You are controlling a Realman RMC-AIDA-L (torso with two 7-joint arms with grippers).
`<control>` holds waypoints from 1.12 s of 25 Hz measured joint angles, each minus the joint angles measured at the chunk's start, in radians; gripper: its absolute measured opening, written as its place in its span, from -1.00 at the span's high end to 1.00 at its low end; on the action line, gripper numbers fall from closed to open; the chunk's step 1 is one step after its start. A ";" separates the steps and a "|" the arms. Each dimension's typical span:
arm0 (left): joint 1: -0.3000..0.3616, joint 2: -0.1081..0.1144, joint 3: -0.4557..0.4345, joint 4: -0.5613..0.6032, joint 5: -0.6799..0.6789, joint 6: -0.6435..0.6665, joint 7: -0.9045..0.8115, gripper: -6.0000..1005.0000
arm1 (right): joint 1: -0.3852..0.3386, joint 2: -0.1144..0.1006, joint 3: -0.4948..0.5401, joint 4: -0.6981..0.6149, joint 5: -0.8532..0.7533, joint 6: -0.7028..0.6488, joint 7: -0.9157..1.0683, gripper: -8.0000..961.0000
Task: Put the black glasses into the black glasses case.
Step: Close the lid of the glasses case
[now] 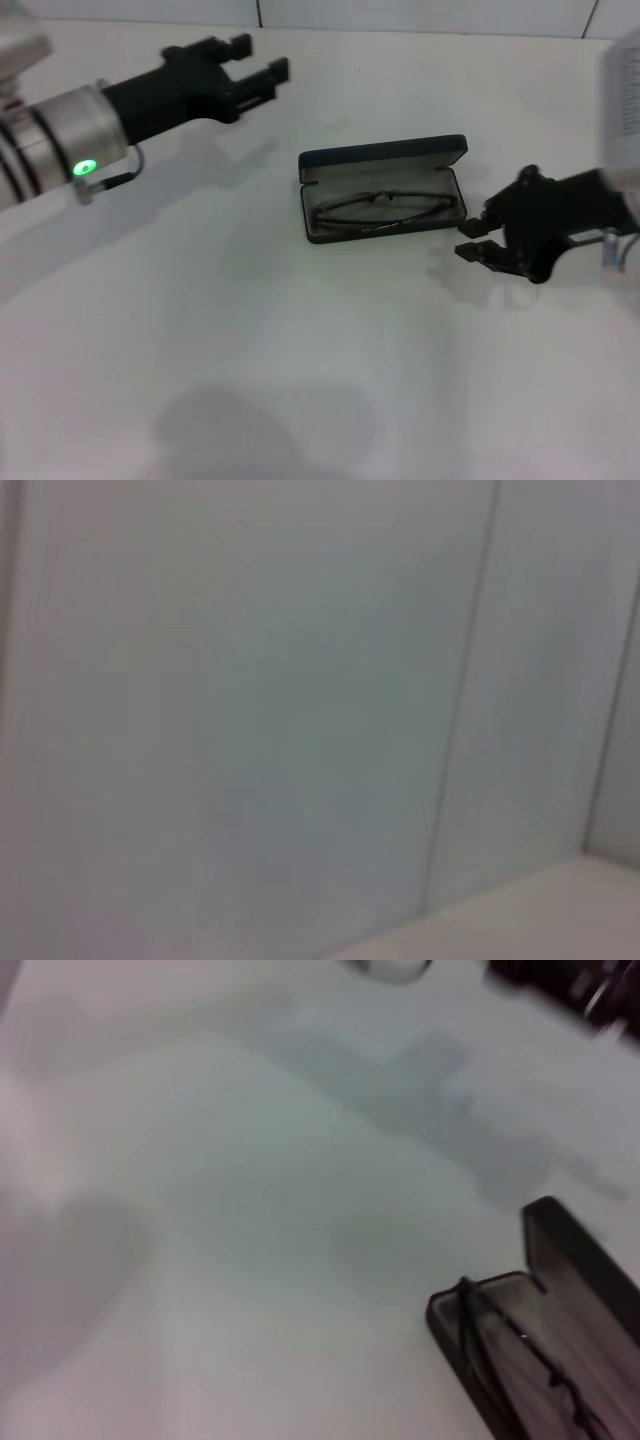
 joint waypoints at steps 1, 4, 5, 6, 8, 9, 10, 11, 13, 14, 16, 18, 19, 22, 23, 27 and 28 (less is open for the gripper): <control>-0.014 0.000 0.028 -0.001 0.004 -0.020 -0.008 -0.27 | -0.018 0.000 0.032 0.024 0.044 -0.002 -0.026 0.63; -0.061 -0.001 0.119 0.000 0.009 -0.058 -0.034 -0.27 | -0.068 -0.004 0.149 0.125 0.188 -0.011 -0.127 0.52; -0.069 -0.002 0.139 0.001 0.009 -0.062 -0.043 -0.27 | -0.082 -0.005 0.177 0.157 0.237 -0.017 -0.165 0.47; -0.081 -0.002 0.162 0.003 0.010 -0.069 -0.055 -0.27 | -0.096 -0.005 0.206 0.193 0.301 -0.025 -0.213 0.42; -0.107 -0.002 0.206 0.006 0.012 -0.088 -0.079 -0.27 | -0.127 -0.007 0.263 0.277 0.434 -0.066 -0.336 0.31; -0.117 -0.002 0.223 0.006 0.012 -0.099 -0.086 -0.27 | -0.141 -0.008 0.296 0.328 0.505 -0.100 -0.410 0.31; -0.126 -0.002 0.238 0.005 0.013 -0.110 -0.093 -0.27 | -0.149 -0.009 0.334 0.382 0.565 -0.135 -0.480 0.30; -0.135 -0.003 0.255 0.004 0.013 -0.123 -0.099 -0.27 | -0.151 -0.010 0.377 0.445 0.616 -0.172 -0.544 0.30; -0.147 -0.005 0.282 0.002 0.014 -0.147 -0.111 -0.27 | -0.143 -0.012 0.455 0.557 0.673 -0.233 -0.648 0.28; -0.157 -0.006 0.305 0.002 0.014 -0.170 -0.121 -0.27 | -0.138 -0.012 0.487 0.603 0.687 -0.254 -0.695 0.28; -0.172 -0.007 0.349 0.001 0.015 -0.207 -0.137 -0.27 | -0.125 -0.013 0.527 0.686 0.693 -0.263 -0.764 0.26; -0.187 -0.008 0.401 0.000 0.015 -0.252 -0.159 -0.27 | -0.119 -0.013 0.532 0.715 0.692 -0.247 -0.783 0.25; -0.194 -0.008 0.430 0.000 0.015 -0.274 -0.172 -0.27 | -0.118 -0.011 0.531 0.725 0.691 -0.233 -0.787 0.25; -0.205 -0.008 0.474 -0.001 0.015 -0.305 -0.186 -0.27 | -0.113 -0.008 0.526 0.739 0.691 -0.206 -0.793 0.23; -0.207 -0.008 0.481 -0.002 0.015 -0.309 -0.187 -0.27 | -0.110 -0.008 0.525 0.744 0.691 -0.201 -0.795 0.22; -0.209 -0.008 0.484 -0.004 0.015 -0.311 -0.187 -0.27 | -0.105 -0.010 0.524 0.760 0.691 -0.199 -0.813 -0.02; -0.209 -0.008 0.484 -0.006 0.015 -0.312 -0.187 -0.27 | -0.105 -0.011 0.524 0.762 0.691 -0.199 -0.817 -0.10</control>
